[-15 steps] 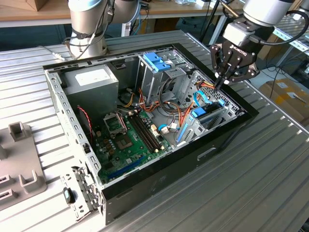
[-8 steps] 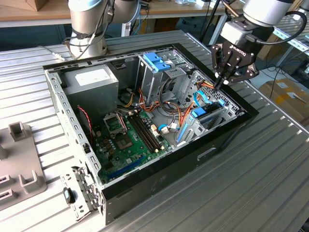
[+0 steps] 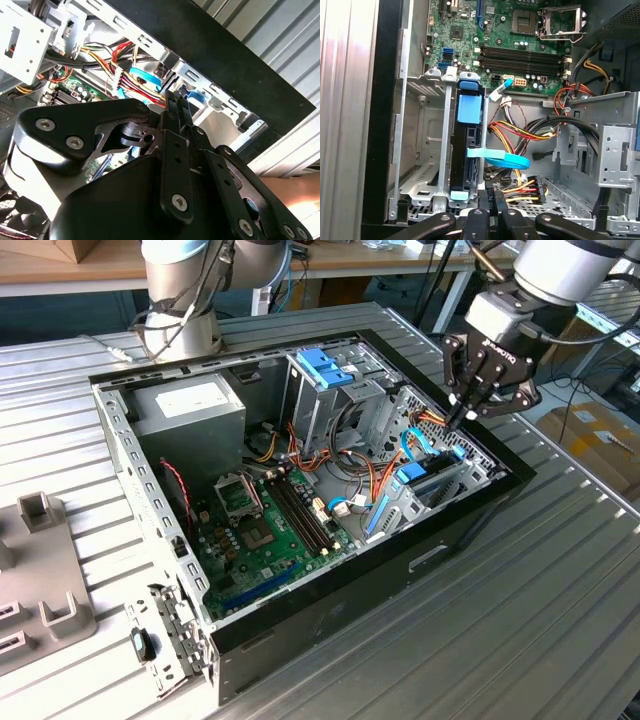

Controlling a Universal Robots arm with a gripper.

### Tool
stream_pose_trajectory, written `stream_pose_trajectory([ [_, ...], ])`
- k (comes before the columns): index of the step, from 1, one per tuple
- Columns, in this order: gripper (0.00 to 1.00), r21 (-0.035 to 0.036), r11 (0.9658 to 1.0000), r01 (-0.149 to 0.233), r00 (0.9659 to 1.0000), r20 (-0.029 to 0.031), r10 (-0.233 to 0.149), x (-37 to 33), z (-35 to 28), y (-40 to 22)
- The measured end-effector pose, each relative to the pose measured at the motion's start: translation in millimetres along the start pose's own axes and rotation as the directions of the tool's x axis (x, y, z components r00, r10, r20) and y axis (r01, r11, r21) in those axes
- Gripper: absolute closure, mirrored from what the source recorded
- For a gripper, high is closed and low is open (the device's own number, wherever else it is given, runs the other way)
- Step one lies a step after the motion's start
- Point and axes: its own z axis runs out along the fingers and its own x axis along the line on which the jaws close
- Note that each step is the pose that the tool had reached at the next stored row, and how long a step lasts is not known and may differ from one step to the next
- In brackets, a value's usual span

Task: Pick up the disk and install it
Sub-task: 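Insert the second disk wire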

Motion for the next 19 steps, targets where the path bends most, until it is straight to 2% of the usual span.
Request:
stream_pose_trajectory([
  [3, 0.84, 0.0007, 1.0000, 0.000, 1.0000, 0.0071, 0.000, 2.8, 2.3, 3.1],
  [10, 0.84, 0.0008, 1.0000, 0.000, 1.0000, 0.0076, 0.000, 6.1, 13.2, 6.9],
  [15, 0.84, 0.0007, 1.0000, 0.000, 1.0000, 0.0075, 0.000, 7.1, 15.0, 8.2],
  [19, 0.84, 0.0008, 1.0000, 0.000, 1.0000, 0.0076, 0.000, 11.7, 15.2, 10.8],
])
